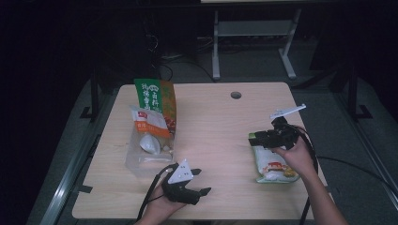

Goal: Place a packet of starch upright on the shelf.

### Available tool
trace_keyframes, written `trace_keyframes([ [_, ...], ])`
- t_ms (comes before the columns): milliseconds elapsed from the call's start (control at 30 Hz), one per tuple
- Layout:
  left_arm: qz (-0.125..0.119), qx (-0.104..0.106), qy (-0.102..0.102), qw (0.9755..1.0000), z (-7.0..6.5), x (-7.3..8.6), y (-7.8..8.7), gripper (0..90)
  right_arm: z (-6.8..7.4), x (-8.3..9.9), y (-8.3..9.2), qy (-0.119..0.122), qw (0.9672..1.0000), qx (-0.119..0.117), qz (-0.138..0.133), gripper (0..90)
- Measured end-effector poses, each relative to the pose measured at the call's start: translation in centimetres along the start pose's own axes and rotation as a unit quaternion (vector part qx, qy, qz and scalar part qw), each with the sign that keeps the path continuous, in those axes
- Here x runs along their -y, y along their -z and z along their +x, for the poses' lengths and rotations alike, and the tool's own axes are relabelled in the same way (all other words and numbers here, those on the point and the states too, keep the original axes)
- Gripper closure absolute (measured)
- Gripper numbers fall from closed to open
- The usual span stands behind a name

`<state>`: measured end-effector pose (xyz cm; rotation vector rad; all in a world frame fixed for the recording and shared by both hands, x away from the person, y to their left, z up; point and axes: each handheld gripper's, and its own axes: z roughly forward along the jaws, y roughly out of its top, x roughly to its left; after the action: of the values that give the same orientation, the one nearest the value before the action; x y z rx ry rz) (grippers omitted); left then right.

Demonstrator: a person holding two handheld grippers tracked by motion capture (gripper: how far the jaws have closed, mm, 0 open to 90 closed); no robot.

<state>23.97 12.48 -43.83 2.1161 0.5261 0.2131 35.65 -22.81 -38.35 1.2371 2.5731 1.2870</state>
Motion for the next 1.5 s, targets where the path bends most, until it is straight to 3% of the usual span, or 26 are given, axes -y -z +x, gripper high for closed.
trace_keyframes([
  [667,0.003,0.006,0.003,1.0000,-0.3,-0.4,-1.0,30.2,-3.1,5.4,3.6,-0.047,0.9973,0.057,0.004,49.1],
  [833,0.003,0.007,-0.002,1.0000,-0.4,-1.1,-1.3,30.2,-3.7,6.5,4.2,-0.053,0.9958,0.074,0.008,49.3],
  [1067,0.001,0.014,-0.009,0.9999,-0.7,-2.6,-2.2,30.2,-5.1,8.8,4.9,-0.080,0.9912,0.104,0.019,49.5],
  [1267,0.002,0.024,-0.015,0.9996,-1.1,-3.9,-3.2,30.2,-6.1,10.3,4.7,-0.094,0.9887,0.112,0.033,50.2],
  [1500,0.000,0.031,-0.018,0.9994,-1.5,-4.7,-3.9,30.2,-6.7,11.0,4.8,-0.124,0.9881,0.088,0.023,55.7],
])
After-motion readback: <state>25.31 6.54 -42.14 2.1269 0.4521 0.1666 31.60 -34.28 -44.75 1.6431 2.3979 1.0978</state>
